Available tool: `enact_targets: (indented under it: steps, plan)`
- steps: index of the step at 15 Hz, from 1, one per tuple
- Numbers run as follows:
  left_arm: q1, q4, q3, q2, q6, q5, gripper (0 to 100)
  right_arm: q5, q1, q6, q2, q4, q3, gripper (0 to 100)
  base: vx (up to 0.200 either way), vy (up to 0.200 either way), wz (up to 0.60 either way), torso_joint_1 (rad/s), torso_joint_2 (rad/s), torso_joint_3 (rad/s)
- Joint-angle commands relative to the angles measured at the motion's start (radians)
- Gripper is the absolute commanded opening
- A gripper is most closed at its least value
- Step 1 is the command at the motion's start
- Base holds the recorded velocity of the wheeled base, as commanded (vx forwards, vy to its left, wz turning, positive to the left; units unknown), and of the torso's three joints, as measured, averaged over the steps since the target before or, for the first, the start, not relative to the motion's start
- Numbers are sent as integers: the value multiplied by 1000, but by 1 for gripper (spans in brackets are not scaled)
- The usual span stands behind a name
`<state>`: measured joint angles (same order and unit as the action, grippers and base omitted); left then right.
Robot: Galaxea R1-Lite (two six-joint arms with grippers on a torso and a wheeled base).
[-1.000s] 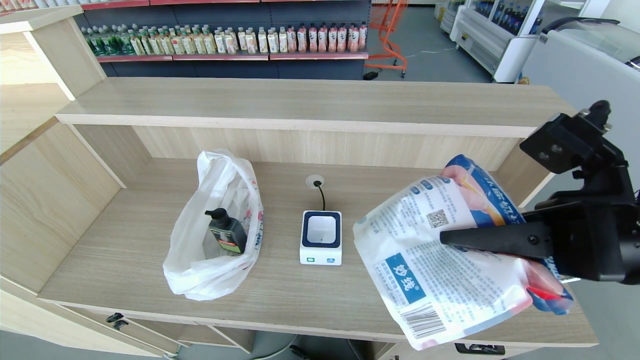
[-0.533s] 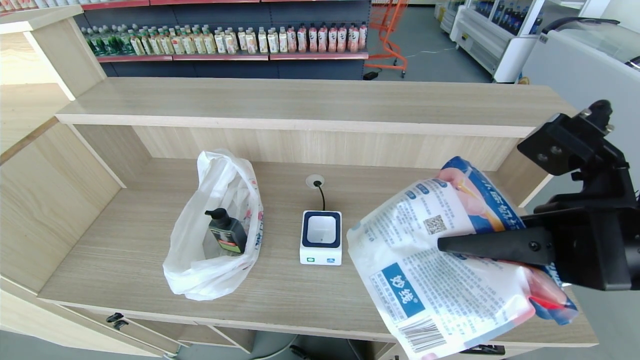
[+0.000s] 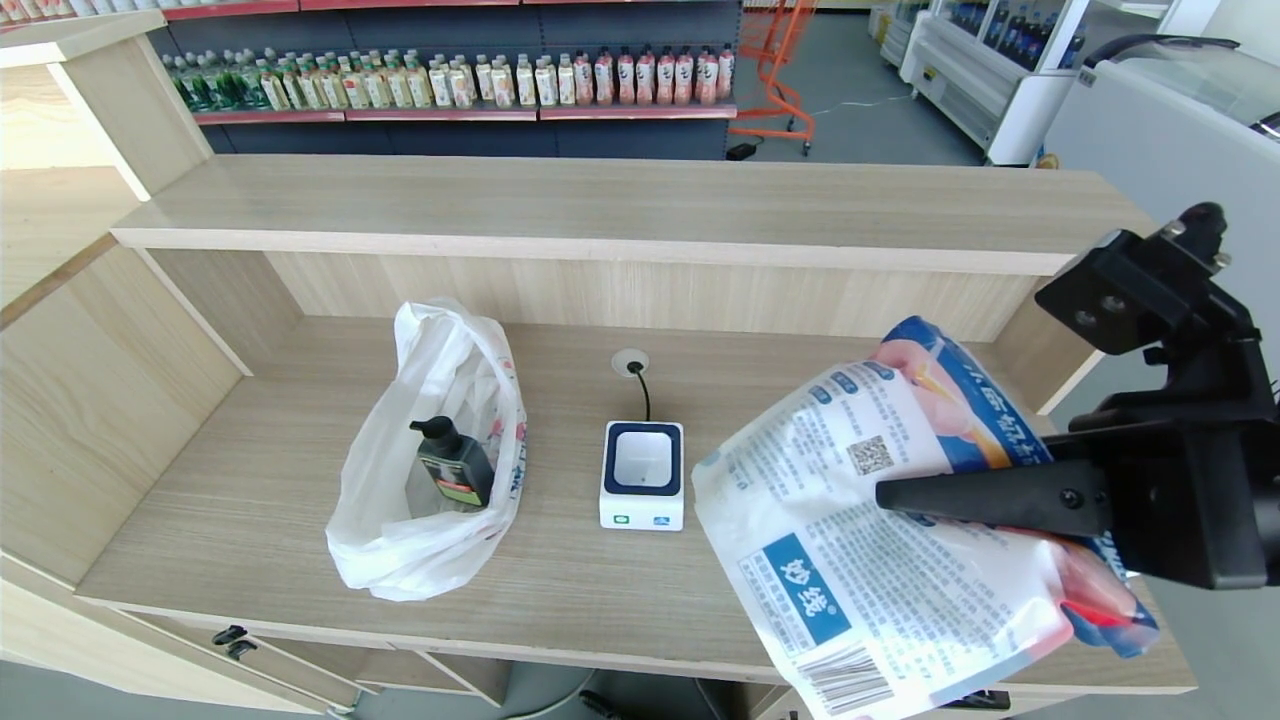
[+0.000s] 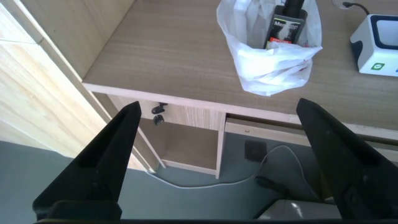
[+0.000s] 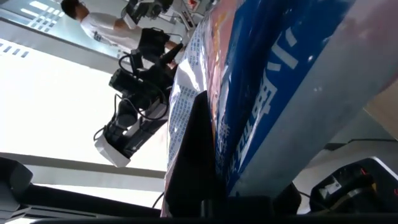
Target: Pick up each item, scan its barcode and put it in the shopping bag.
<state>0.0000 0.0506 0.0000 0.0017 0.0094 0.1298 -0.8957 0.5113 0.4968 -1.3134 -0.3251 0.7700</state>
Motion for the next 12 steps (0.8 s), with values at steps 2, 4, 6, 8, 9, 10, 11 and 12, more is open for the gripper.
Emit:
enact_targets:
  steps: [2, 4, 6, 8, 9, 10, 11, 12]
  plan:
    - [0, 0, 0, 0, 0, 1, 100, 0, -5, 0, 2, 0, -3, 0, 0, 0, 0, 0, 0, 0]
    - [0, 0, 0, 0, 0, 1, 100, 0, -7, -3, 2, -2, -5, 0, 0, 0, 0, 0, 0, 0]
    - [0, 0, 0, 0, 0, 1, 100, 0, -8, -32, 8, -6, -14, 0, 0, 0, 0, 0, 0, 0]
    - [0, 0, 0, 0, 0, 1, 100, 28, -48, -221, 5, 0, -34, 0, 0, 0, 0, 0, 0, 0]
    - [0, 0, 0, 0, 0, 1, 100, 83, -105, -449, -6, 5, -71, 0, 0, 0, 0, 0, 0, 0]
    - [0, 0, 0, 0, 0, 1, 100, 159, -171, -639, -15, 23, -95, 0, 0, 0, 0, 0, 0, 0]
    - [0, 0, 0, 0, 0, 1, 100, 205, -198, -730, -15, 37, -103, 0, 0, 0, 0, 0, 0, 0]
    - [0, 0, 0, 0, 0, 1, 100, 348, -246, -951, -10, 60, -117, 0, 0, 0, 0, 0, 0, 0]
